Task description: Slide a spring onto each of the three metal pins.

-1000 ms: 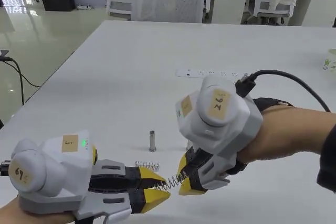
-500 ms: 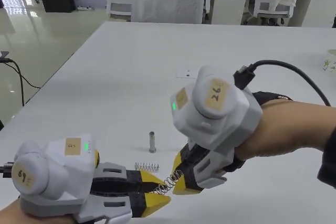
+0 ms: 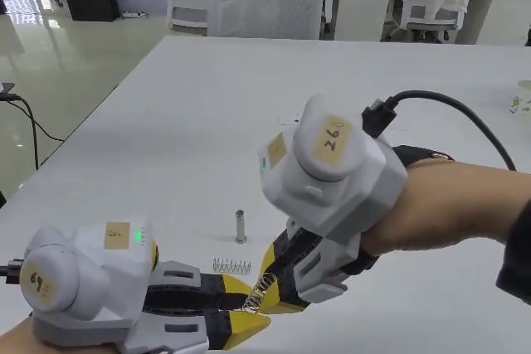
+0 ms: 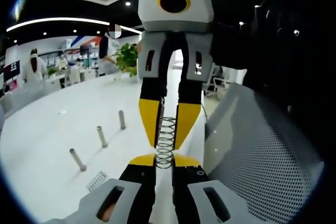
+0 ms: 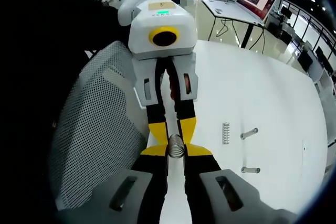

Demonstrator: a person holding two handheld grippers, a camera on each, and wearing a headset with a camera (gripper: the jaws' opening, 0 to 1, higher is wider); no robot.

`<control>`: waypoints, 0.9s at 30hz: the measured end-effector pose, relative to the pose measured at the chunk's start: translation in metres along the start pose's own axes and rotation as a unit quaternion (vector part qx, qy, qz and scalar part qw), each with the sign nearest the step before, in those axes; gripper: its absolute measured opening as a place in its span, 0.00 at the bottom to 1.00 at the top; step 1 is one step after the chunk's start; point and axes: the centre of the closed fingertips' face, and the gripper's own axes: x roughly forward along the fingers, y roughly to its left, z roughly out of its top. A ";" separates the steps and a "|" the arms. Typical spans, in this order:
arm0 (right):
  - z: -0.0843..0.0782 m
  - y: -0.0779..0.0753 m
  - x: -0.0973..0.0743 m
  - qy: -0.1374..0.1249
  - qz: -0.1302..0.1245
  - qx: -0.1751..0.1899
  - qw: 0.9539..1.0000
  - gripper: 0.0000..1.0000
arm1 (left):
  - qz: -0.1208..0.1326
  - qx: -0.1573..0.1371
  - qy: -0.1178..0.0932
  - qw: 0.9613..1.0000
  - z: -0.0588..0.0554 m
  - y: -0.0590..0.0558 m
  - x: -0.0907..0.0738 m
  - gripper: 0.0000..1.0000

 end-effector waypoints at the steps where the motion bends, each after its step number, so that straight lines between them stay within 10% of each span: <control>1: 0.001 0.000 0.000 0.000 0.000 -0.001 1.000 0.08 | 0.000 0.000 0.000 1.000 0.000 0.000 0.000 0.03; 27: 0.007 0.000 0.006 0.005 0.003 -0.013 1.000 0.08 | -0.001 -0.008 0.001 1.000 -0.003 0.002 0.002 0.03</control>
